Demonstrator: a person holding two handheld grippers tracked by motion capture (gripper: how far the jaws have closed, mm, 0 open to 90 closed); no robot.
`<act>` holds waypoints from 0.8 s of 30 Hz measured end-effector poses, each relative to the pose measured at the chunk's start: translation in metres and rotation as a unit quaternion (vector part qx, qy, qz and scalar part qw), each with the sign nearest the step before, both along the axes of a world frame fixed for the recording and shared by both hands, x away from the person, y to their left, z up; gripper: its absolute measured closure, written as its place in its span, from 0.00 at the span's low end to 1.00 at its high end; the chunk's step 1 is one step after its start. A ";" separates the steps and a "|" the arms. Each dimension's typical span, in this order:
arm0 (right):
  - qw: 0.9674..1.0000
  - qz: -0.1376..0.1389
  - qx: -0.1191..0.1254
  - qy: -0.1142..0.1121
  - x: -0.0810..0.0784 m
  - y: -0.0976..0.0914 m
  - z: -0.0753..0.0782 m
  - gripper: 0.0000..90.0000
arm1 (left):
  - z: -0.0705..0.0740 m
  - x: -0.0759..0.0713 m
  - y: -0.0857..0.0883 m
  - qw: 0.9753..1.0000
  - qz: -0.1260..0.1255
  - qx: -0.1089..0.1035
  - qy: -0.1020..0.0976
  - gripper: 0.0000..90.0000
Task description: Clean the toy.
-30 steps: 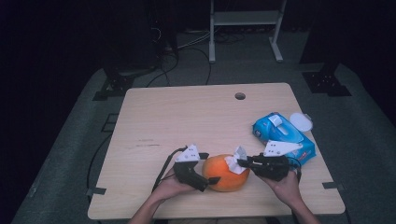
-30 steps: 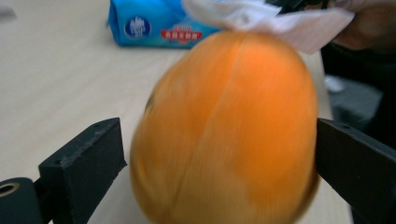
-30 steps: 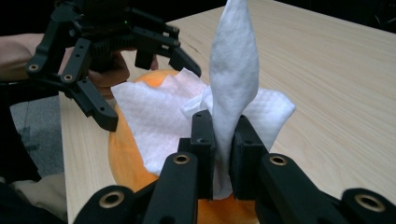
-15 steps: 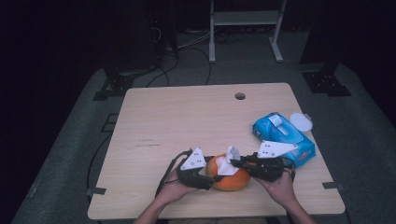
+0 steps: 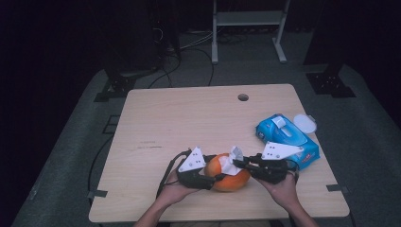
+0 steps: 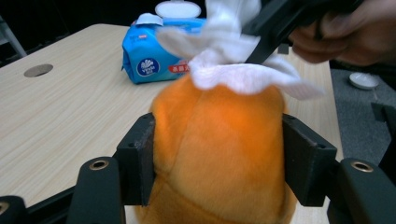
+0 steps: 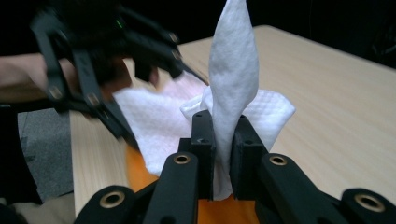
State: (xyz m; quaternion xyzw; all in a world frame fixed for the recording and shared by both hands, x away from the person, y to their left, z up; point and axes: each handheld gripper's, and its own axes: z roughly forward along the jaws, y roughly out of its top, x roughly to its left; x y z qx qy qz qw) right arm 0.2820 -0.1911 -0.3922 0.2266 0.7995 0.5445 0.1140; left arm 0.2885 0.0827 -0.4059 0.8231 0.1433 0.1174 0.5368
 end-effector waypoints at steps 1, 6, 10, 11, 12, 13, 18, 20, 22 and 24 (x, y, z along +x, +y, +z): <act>1.000 -0.002 0.001 0.008 0.002 -0.002 -0.004 0.90 | 0.001 0.000 0.002 1.000 0.001 -0.004 0.000 0.41; 1.000 -0.009 -0.003 0.020 0.006 -0.002 -0.007 0.90 | -0.001 0.001 -0.001 1.000 0.000 -0.004 -0.003 0.41; 1.000 0.007 0.011 0.011 0.002 0.005 -0.001 0.90 | -0.003 -0.001 -0.009 1.000 -0.006 0.003 -0.007 0.34; 1.000 0.007 0.004 0.009 0.002 0.006 -0.002 0.90 | -0.004 -0.001 -0.009 1.000 -0.005 0.005 -0.007 0.29; 1.000 0.007 0.002 0.010 0.002 0.006 -0.005 0.90 | -0.005 0.000 -0.008 1.000 -0.006 0.001 -0.001 0.24; 1.000 0.007 0.002 0.017 0.003 0.005 -0.008 0.90 | -0.005 0.002 -0.007 1.000 -0.008 -0.001 0.005 0.20; 0.999 -0.005 0.008 0.033 0.007 -0.004 -0.013 0.90 | -0.019 0.018 0.004 0.996 -0.014 -0.019 0.081 0.06; 0.999 -0.007 0.013 0.039 0.009 -0.006 -0.014 0.90 | -0.025 0.023 0.005 0.994 -0.021 -0.033 0.103 0.07; 0.999 -0.009 0.013 0.043 0.010 -0.005 -0.014 0.90 | -0.025 0.022 0.005 0.995 -0.022 -0.031 0.092 0.12; 0.999 -0.010 0.012 0.034 0.007 0.000 -0.010 0.90 | -0.025 0.021 0.003 0.996 -0.012 -0.031 0.088 0.18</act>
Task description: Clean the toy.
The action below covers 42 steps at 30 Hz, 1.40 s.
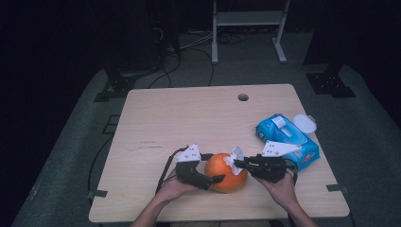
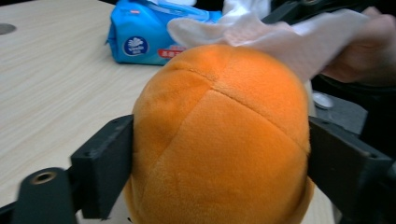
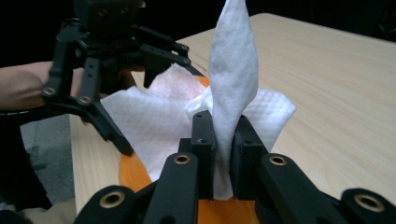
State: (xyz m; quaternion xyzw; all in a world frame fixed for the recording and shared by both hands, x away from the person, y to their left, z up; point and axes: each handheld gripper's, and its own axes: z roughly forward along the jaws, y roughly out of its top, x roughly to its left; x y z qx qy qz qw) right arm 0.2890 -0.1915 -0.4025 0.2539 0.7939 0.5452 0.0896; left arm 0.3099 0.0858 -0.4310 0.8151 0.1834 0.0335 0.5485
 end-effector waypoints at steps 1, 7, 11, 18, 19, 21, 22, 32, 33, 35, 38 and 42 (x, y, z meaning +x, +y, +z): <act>1.000 0.000 0.000 0.000 0.000 0.000 0.000 0.90 | 0.000 0.000 0.000 1.000 0.001 0.001 -0.001 0.18; 0.999 0.028 -0.003 -0.027 -0.011 0.012 0.010 0.90 | 0.003 -0.006 -0.004 1.000 0.008 0.012 -0.015 0.27; 1.000 0.008 0.000 -0.014 -0.003 -0.001 0.005 0.90 | 0.004 -0.008 -0.003 1.000 0.008 0.012 -0.022 0.35; 1.000 -0.019 0.001 0.004 0.002 -0.012 -0.001 0.90 | 0.007 -0.009 -0.003 1.000 0.010 0.004 -0.020 0.41; 1.000 -0.016 0.005 -0.002 0.000 -0.010 0.002 0.90 | 0.008 -0.008 -0.004 1.000 0.012 0.006 -0.024 0.41; 1.000 0.008 0.025 -0.009 -0.005 -0.005 0.008 0.90 | 0.008 -0.010 -0.010 0.999 0.010 0.012 -0.031 0.41; 0.999 0.016 0.023 -0.018 -0.008 0.000 0.011 0.90 | 0.008 -0.012 -0.012 0.999 0.010 0.016 -0.037 0.41; 1.000 -0.019 0.004 -0.010 0.000 -0.010 0.004 0.90 | 0.018 -0.014 -0.002 0.999 0.015 0.011 -0.044 0.42; 1.000 -0.018 0.006 -0.013 -0.001 -0.008 0.005 0.90 | 0.018 -0.014 -0.004 0.998 0.018 0.019 -0.050 0.42; 1.000 0.000 0.014 -0.023 -0.005 -0.002 0.010 0.90 | 0.015 -0.015 -0.007 0.998 0.019 0.023 -0.048 0.42; 0.999 0.024 0.006 -0.042 -0.014 0.010 0.015 0.90 | 0.015 -0.017 -0.010 0.998 0.017 0.028 -0.053 0.42; 0.999 0.007 -0.001 -0.045 -0.011 0.006 0.014 0.90 | 0.018 -0.020 -0.007 0.998 0.011 0.024 -0.053 0.42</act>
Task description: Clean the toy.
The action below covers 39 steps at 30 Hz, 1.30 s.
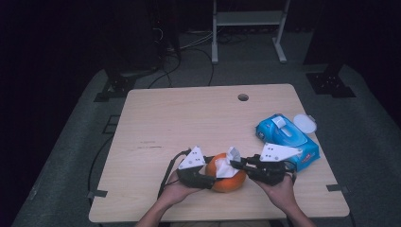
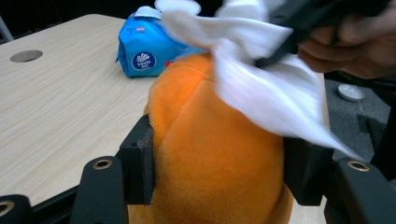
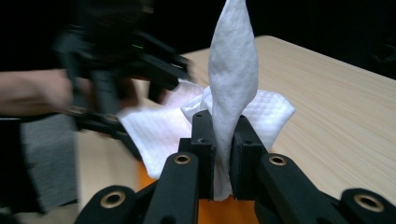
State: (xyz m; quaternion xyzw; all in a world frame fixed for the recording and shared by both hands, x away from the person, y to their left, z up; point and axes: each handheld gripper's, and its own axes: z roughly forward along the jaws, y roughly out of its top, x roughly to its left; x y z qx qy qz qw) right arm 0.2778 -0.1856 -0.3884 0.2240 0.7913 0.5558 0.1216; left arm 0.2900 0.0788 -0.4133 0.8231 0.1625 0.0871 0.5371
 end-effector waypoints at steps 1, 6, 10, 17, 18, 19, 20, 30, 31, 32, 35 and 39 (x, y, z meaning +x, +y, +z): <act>1.000 -0.010 -0.002 0.003 0.003 -0.003 -0.002 0.90 | 0.000 -0.001 0.000 1.000 -0.002 0.001 -0.001 0.42; 1.000 -0.019 0.005 0.022 0.007 -0.008 -0.007 0.90 | -0.002 0.001 -0.004 1.000 0.005 0.003 0.003 0.38; 1.000 0.017 0.009 0.001 -0.003 0.003 0.001 0.90 | -0.002 0.001 -0.007 1.000 0.017 0.002 0.007 0.37; 1.000 0.005 0.001 0.006 0.002 -0.002 -0.003 0.90 | -0.002 -0.001 -0.006 1.000 -0.013 -0.009 0.016 0.31; 1.000 0.000 0.000 0.008 0.004 -0.005 -0.005 0.90 | -0.002 0.000 -0.005 1.000 -0.017 -0.014 0.018 0.26; 1.000 0.000 0.000 0.008 0.004 -0.005 -0.005 0.90 | -0.003 0.002 -0.004 0.999 -0.022 -0.015 0.020 0.26; 1.000 -0.002 0.000 0.009 0.005 -0.007 -0.006 0.90 | -0.004 0.004 -0.003 0.999 -0.021 -0.017 0.022 0.23; 1.000 0.026 0.001 0.004 -0.004 0.005 -0.001 0.90 | -0.011 0.007 -0.006 0.999 0.010 -0.025 0.024 0.28; 0.999 0.031 -0.008 -0.006 -0.006 0.010 0.000 0.90 | -0.012 0.007 -0.006 0.999 0.011 -0.026 0.024 0.29; 0.999 0.030 -0.012 -0.007 -0.006 0.010 -0.001 0.90 | -0.011 0.005 -0.007 1.000 0.007 -0.023 0.020 0.31; 1.000 0.024 -0.006 -0.001 -0.002 0.005 -0.001 0.90 | -0.010 0.001 -0.009 1.000 -0.005 -0.019 0.010 0.33; 1.000 0.000 -0.003 0.003 0.003 -0.006 -0.002 0.90 | -0.010 -0.002 -0.011 0.999 -0.030 -0.016 -0.001 0.32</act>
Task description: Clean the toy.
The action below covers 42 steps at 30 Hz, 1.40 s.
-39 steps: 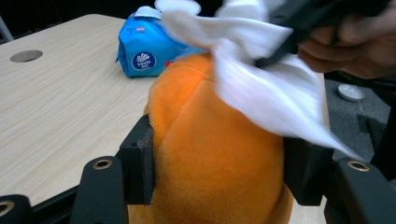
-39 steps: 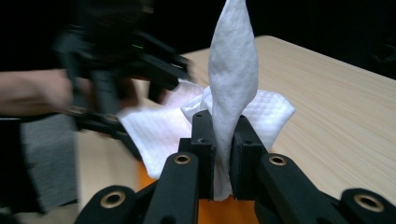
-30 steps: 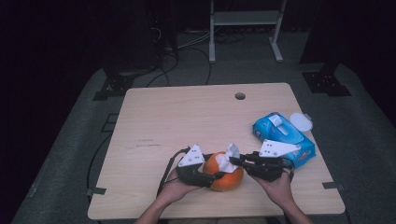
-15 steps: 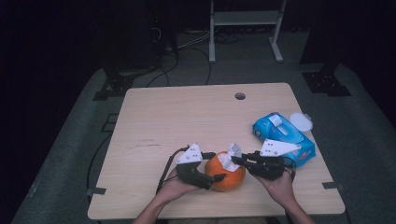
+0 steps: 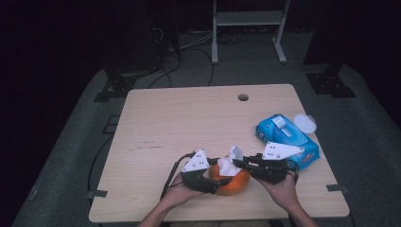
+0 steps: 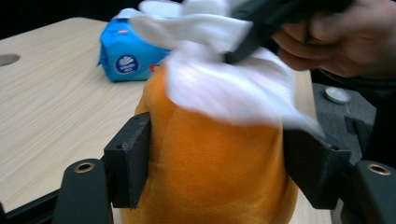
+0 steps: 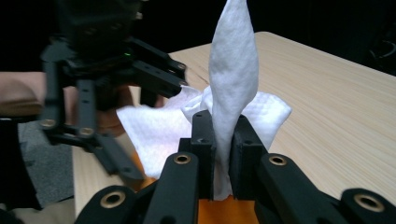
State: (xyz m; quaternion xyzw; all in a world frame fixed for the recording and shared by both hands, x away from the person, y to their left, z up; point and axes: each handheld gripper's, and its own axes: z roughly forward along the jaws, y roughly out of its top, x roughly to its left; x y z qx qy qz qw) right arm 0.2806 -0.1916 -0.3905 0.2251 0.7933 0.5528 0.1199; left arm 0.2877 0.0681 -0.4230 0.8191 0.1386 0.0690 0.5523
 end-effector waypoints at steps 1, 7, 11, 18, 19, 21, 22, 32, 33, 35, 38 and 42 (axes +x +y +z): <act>1.000 -0.002 -0.001 0.002 0.000 -0.002 -0.001 0.90 | 0.000 0.001 0.001 1.000 -0.005 0.000 0.001 0.30; 1.000 0.002 -0.008 0.001 -0.002 -0.002 -0.001 0.90 | -0.007 0.010 0.005 0.999 -0.009 -0.017 0.044 0.18; 1.000 0.005 -0.007 -0.002 -0.007 0.003 0.002 0.90 | 0.000 0.005 0.005 1.000 0.003 0.000 0.005 0.37; 1.000 0.013 0.002 -0.012 -0.010 0.010 0.006 0.90 | 0.006 -0.002 0.009 1.000 0.007 0.000 -0.030 0.44; 1.000 0.004 0.005 -0.007 -0.007 0.006 0.004 0.90 | 0.006 -0.002 0.008 1.000 0.004 0.002 -0.029 0.44; 1.000 -0.008 0.009 0.003 -0.003 0.000 0.000 0.90 | 0.004 -0.002 0.007 1.000 -0.007 0.002 -0.023 0.38; 1.000 -0.013 0.006 0.006 -0.001 -0.003 -0.002 0.90 | 0.003 -0.001 0.007 1.000 -0.006 0.000 -0.017 0.33; 1.000 -0.012 -0.001 -0.003 -0.004 0.004 0.002 0.90 | -0.001 0.002 0.002 1.000 0.005 -0.009 -0.001 0.35; 1.000 -0.004 0.000 -0.008 -0.006 0.007 0.003 0.90 | -0.001 -0.001 -0.001 1.000 0.003 -0.008 -0.006 0.36; 1.000 0.012 -0.005 -0.015 -0.011 0.015 0.005 0.90 | 0.000 -0.006 -0.006 1.000 -0.003 0.001 -0.017 0.36; 0.999 0.019 -0.023 -0.026 -0.014 0.021 0.005 0.90 | 0.000 -0.007 -0.007 1.000 -0.006 0.001 -0.019 0.33; 1.000 -0.003 -0.010 -0.010 -0.006 0.006 0.003 0.90 | -0.002 0.000 -0.002 1.000 -0.003 -0.014 0.009 0.25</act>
